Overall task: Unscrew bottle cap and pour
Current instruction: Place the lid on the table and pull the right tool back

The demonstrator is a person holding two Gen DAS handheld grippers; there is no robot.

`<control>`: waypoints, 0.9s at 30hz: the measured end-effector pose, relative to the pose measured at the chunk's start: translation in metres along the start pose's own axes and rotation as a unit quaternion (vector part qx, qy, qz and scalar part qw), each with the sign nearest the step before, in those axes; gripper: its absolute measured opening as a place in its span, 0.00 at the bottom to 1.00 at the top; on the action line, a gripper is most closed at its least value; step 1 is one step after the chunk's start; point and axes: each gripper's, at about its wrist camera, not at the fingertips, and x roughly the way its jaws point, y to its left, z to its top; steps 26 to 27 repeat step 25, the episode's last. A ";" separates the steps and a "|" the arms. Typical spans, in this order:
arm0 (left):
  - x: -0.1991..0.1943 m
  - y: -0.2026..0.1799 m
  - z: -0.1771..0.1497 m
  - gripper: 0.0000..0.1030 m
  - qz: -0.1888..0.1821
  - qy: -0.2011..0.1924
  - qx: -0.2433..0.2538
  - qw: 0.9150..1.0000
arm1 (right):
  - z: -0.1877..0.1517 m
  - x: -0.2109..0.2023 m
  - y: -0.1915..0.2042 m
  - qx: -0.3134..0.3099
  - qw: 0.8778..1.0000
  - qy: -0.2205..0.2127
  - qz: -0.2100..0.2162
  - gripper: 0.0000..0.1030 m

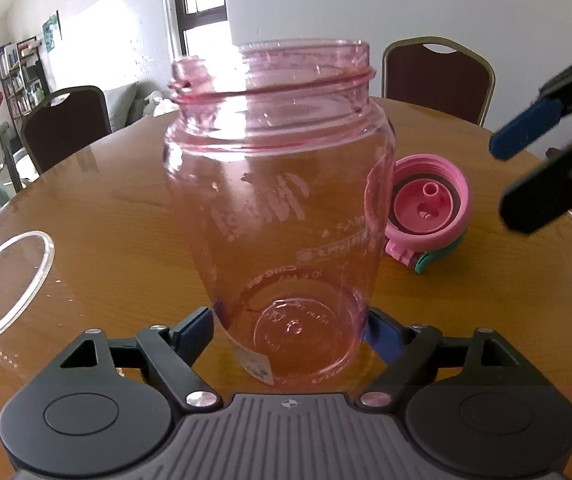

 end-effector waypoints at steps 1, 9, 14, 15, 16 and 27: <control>-0.001 0.001 0.000 0.89 -0.001 -0.002 -0.001 1.000 | 0.001 -0.004 0.002 -0.001 1.000 -0.006 -0.001 0.92; -0.018 0.001 -0.006 0.99 0.005 -0.007 -0.003 1.000 | -0.007 -0.005 0.029 0.018 0.999 -0.039 -0.013 0.95; -0.025 -0.003 -0.002 0.99 0.034 -0.012 0.003 0.999 | -0.019 -0.005 0.041 0.036 0.997 -0.059 -0.026 0.95; -0.025 -0.003 0.000 0.99 0.038 -0.014 0.003 0.999 | -0.020 -0.005 0.043 0.036 0.997 -0.060 -0.027 0.95; -0.026 -0.003 0.003 0.99 0.041 -0.019 -0.002 0.999 | -0.020 -0.006 0.045 0.032 0.997 -0.062 -0.031 0.95; -0.031 0.001 0.025 0.99 0.013 -0.056 -0.029 0.998 | -0.011 -0.016 0.040 0.038 0.995 -0.086 -0.045 0.96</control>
